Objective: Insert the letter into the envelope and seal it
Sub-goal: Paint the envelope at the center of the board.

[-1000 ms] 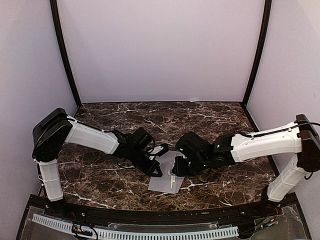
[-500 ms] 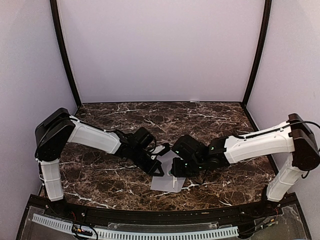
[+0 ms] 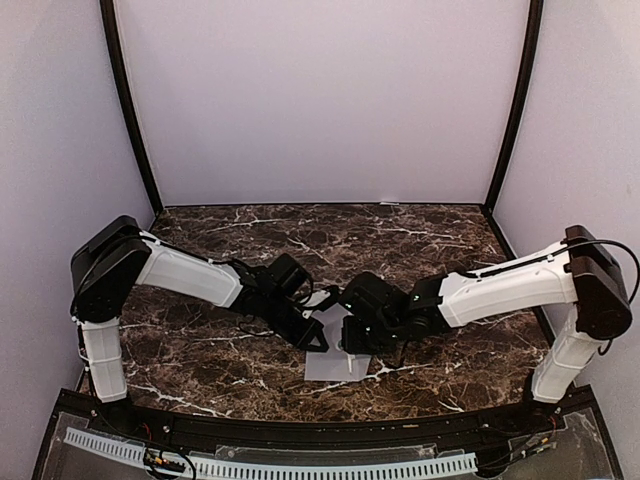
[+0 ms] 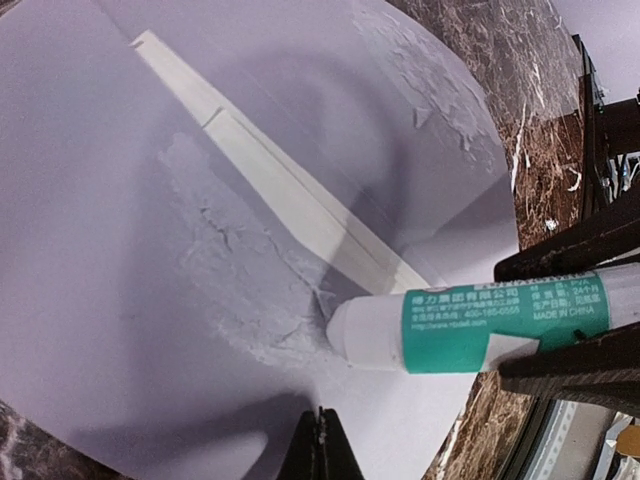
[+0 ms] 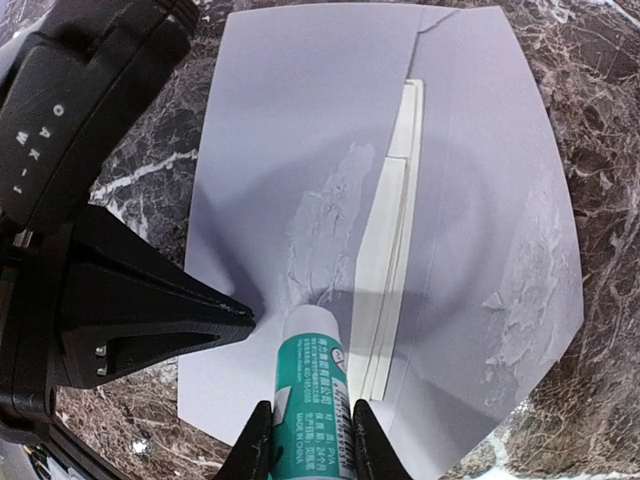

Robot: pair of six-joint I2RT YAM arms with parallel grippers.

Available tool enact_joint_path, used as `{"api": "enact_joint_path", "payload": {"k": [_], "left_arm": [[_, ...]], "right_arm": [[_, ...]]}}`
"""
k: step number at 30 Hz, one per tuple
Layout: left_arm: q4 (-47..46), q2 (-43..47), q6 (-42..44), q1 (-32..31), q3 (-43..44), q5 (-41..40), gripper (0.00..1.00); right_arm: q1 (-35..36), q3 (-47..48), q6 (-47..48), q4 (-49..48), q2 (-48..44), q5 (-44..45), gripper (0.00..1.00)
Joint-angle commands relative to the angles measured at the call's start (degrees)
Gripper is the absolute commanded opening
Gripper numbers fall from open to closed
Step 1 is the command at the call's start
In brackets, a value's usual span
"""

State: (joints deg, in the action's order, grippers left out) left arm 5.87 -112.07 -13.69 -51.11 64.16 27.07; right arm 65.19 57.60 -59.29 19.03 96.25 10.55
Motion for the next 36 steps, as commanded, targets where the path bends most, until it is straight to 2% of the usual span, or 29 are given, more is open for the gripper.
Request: {"api": "enact_joint_path", "payload": {"k": [1,8,15,20,24,28,36], "left_arm": [[2.91,-1.9,0.16,0.05,-0.09,-2.28,0.0],[2.92,-2.28,0.0,0.05,-0.06,-1.76,0.0],[1.74,0.03,-0.07,0.5,0.01,0.15,0.0],[-1.2,7.73,-2.61,3.27,-0.62,1.53,0.15],[-0.1,9.18,-1.1,5.8,1.9,-0.92,0.21],[1.56,5.03,-0.45,6.73,4.9,-1.43,0.21],[3.46,-2.05,-0.03,6.74,6.12,-3.54,0.1]], "right_arm": [[-0.35,2.86,-1.13,2.0,2.56,2.84,0.03],[-0.48,3.92,-1.93,3.89,4.22,4.23,0.03],[-0.61,3.17,-0.79,0.6,4.17,2.25,0.02],[-0.6,2.35,-0.57,-0.35,2.89,1.59,0.02],[-0.66,1.62,-0.33,-0.8,1.88,1.23,0.02],[-0.59,1.35,-0.21,-0.27,1.34,1.39,0.02],[-0.61,1.26,-0.31,-0.44,0.69,1.41,0.02]]}}
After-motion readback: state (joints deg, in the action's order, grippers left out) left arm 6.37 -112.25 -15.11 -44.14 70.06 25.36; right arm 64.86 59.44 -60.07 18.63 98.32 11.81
